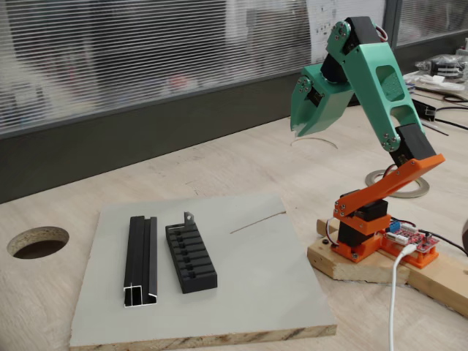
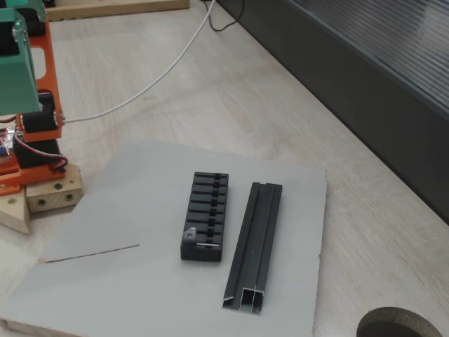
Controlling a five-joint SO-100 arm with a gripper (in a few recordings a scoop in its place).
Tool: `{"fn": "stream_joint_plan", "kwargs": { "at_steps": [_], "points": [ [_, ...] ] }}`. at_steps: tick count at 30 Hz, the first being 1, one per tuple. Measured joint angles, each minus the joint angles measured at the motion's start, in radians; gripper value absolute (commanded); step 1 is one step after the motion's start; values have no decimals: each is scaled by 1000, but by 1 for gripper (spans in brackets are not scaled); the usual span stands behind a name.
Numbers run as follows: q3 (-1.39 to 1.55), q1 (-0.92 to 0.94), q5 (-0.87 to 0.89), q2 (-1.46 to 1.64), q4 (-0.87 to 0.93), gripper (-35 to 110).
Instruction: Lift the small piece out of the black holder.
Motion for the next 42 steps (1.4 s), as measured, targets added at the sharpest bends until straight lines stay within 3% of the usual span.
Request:
{"fn": "stream_joint_plan", "kwargs": {
  "at_steps": [34, 42],
  "points": [
    [0, 0, 0, 0, 0, 7],
    [0, -279, 0, -130, 0, 7]
  ]
}}
